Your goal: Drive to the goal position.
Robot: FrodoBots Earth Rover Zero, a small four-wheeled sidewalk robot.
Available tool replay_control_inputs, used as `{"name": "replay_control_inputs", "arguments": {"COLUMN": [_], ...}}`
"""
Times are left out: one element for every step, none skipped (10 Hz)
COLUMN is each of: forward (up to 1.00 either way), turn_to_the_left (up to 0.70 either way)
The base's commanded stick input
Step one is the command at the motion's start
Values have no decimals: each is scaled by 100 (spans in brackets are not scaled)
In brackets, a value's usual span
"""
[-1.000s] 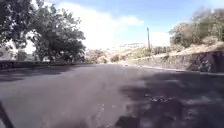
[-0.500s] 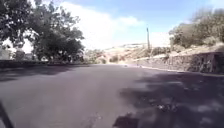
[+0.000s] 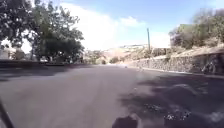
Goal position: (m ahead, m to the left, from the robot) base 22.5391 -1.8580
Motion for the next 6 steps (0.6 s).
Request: {"name": "replay_control_inputs", "arguments": {"forward": [50,50,50,50,50,50], "turn_to_the_left": [0,0,0,0,0,0]}}
